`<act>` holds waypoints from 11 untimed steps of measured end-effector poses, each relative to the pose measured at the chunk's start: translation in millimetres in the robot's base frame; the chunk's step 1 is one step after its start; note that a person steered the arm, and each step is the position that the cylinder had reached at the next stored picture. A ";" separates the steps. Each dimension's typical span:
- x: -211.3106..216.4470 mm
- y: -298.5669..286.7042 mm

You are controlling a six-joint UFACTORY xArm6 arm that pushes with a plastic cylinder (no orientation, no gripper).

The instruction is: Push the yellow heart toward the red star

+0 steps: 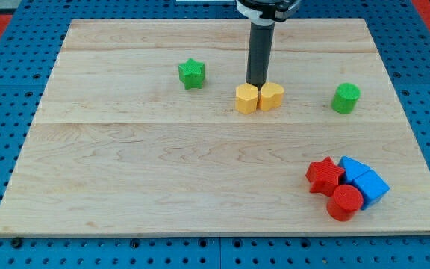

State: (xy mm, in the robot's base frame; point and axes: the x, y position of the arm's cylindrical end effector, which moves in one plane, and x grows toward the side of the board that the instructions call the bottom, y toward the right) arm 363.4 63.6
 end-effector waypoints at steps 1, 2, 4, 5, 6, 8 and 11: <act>-13.7 0.0; -13.6 0.0; 55.8 42.5; 69.3 52.1; 83.2 54.8; 109.8 54.0; 124.8 48.2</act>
